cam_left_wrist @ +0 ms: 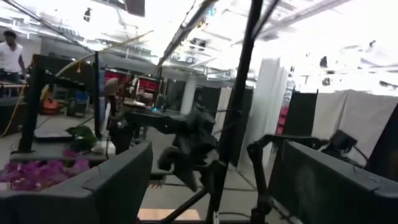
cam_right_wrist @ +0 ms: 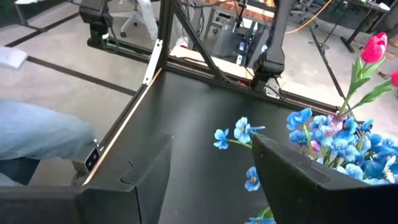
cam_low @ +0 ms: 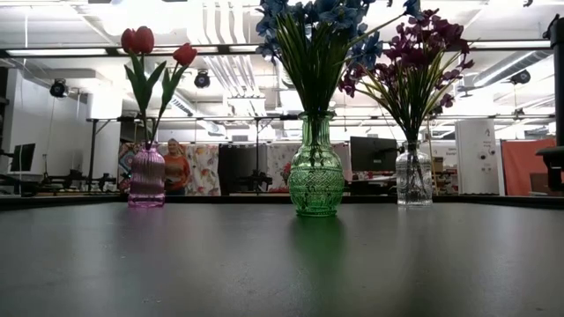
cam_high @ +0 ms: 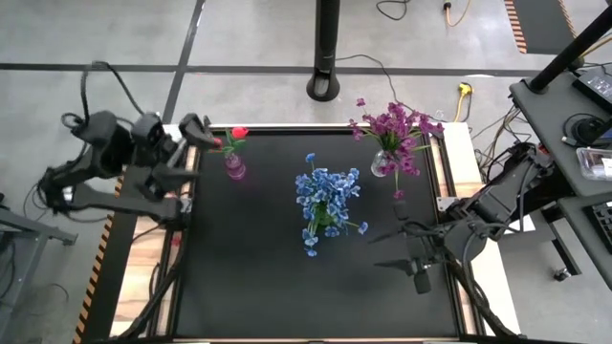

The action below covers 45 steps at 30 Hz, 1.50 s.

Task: Sort flowers into vase by color
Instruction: Return to Home Position

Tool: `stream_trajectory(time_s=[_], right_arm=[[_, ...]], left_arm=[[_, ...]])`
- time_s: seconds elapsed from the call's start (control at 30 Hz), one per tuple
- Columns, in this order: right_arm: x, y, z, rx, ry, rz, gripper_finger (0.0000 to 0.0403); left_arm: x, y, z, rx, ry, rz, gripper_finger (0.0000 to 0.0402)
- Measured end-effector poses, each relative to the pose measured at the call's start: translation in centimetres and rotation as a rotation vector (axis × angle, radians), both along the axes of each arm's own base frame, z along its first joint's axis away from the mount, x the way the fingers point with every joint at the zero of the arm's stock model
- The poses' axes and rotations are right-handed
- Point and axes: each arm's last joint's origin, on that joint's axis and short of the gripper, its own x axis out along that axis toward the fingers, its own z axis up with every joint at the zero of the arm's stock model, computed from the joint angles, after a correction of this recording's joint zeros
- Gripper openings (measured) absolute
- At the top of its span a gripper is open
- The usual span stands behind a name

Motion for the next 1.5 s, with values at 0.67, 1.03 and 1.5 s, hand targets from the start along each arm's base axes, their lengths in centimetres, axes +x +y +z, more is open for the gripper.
stream_trajectory(time_s=[0.67,1.03,1.5], right_arm=[[-4.8,2.1,-5.6,0.136,0.166,0.076,0.0217],[-6.9,-0.3,-10.5,0.287,-0.032,0.114,0.0217],[-5.1,-3.0,-13.6,0.217,-0.183,0.08,0.0217]], left_arm=[[1.9,-16.4,-8.5,0.368,0.431,0.001,0.0324],[2.8,-19.2,-18.4,0.372,0.486,-0.166,0.0309],[1.3,-15.6,-23.5,0.328,0.47,0.04,0.0266]])
